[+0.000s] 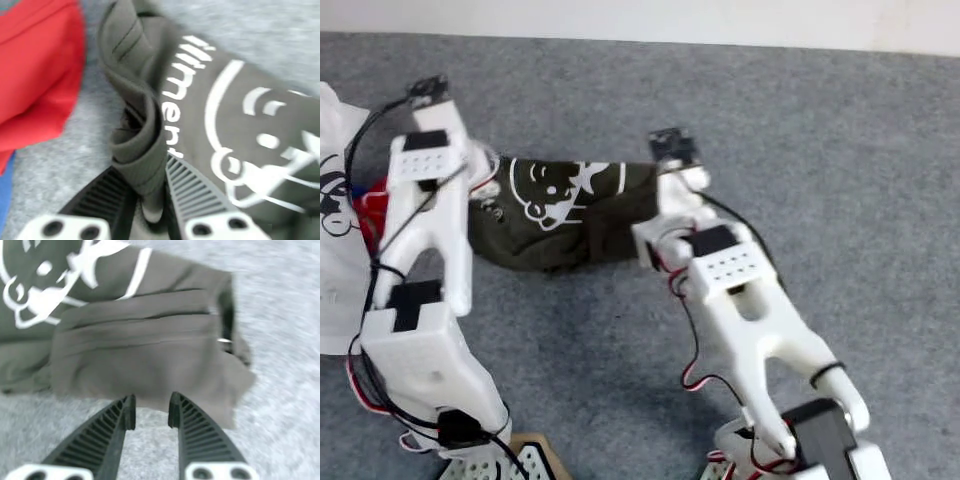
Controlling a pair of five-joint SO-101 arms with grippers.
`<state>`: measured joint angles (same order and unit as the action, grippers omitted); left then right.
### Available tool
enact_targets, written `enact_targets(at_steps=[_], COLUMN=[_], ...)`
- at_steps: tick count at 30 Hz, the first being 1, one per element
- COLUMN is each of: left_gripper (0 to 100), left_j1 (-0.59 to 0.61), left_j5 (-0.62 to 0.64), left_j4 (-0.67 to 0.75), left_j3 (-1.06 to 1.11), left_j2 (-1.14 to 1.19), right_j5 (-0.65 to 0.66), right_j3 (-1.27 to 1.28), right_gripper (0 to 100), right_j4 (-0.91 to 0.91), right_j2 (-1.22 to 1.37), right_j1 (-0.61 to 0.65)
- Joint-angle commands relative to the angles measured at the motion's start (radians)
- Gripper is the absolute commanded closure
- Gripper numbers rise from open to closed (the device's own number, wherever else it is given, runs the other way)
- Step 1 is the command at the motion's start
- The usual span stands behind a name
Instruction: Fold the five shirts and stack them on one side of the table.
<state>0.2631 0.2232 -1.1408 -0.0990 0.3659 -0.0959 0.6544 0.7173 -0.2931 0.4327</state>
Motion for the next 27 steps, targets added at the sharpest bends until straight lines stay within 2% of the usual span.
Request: enact_targets(at_steps=[1, 8, 15, 27], left_gripper=[99, 99, 99, 99], left_j1=[-0.111, -0.309, -0.513, -0.702], left_j5=[-0.008, -0.005, -0.008, -0.009], left_j4=[-0.114, -0.233, -0.284, -0.341], left_j3=[-0.165, -0.323, -0.369, -0.384], left_j2=[-0.018, -0.018, -0.018, -0.048], right_j5=[-0.048, -0.095, -0.095, -0.095], right_j3=[0.028, 0.143, 0.197, 0.197], right_gripper=[87.5, 87.5, 87.5, 87.5], right_j4=[-0.01, -0.01, -0.012, -0.012], right_j2=[-0.105, -0.245, -0.309, -0.308], right_j1=[-0.065, -0.15, -0.209, -0.217])
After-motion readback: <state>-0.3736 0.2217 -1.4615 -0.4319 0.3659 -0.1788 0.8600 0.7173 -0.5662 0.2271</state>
